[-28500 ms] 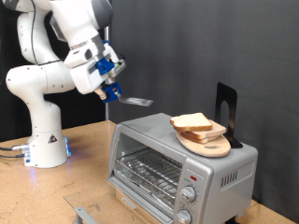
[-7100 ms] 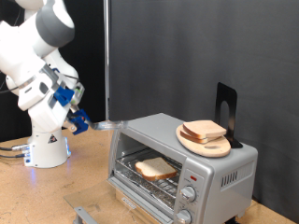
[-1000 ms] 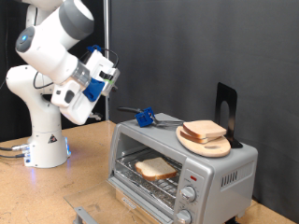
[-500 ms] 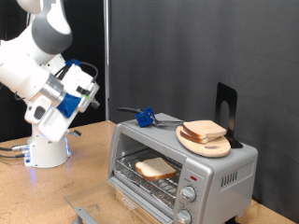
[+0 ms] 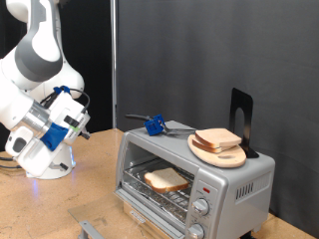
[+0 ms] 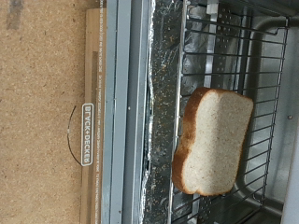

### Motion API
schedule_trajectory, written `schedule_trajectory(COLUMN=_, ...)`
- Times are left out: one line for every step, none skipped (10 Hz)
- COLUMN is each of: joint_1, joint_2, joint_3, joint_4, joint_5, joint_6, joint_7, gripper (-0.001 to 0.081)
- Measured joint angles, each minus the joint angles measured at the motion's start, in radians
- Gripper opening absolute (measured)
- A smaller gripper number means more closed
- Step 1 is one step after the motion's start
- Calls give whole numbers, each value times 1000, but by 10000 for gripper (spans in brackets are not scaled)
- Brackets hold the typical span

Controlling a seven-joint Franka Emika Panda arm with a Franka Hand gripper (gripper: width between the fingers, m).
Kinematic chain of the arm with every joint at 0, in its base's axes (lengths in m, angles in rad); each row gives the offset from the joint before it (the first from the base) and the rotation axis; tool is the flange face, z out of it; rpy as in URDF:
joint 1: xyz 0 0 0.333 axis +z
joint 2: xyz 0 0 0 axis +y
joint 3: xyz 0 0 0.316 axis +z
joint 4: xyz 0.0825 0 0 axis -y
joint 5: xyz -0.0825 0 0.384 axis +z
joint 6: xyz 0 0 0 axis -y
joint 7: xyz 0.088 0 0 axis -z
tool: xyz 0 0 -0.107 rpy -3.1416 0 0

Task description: Make a piece of toast with the oven

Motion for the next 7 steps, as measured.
schedule_trajectory(joint_1=-1, joint_2=0, joint_3=-7, joint_4=1, joint_5=1, joint_6=-31, joint_7=0, gripper=808)
schedule_trajectory(joint_1=-6, joint_2=7, joint_3=-25, joint_4=7, joint_5=15, joint_6=-64, joint_7=-24, gripper=808)
schedule_trajectory(joint_1=-16, joint_2=27, joint_3=-47, joint_4=18, joint_5=35, joint_6=-77, joint_7=-66, gripper=808)
schedule_trajectory(joint_1=-26, joint_2=60, joint_3=-64, joint_4=36, joint_5=44, joint_6=-75, joint_7=-99, gripper=808)
schedule_trajectory(joint_1=-32, joint_2=100, joint_3=-72, joint_4=57, joint_5=48, joint_6=-51, joint_7=-114, gripper=808)
schedule_trajectory(joint_1=-33, joint_2=140, joint_3=-74, joint_4=75, joint_5=55, joint_6=-10, joint_7=-125, gripper=808)
schedule_trajectory(joint_1=-33, joint_2=182, joint_3=-74, joint_4=92, joint_5=67, joint_6=28, joint_7=-145, gripper=808)
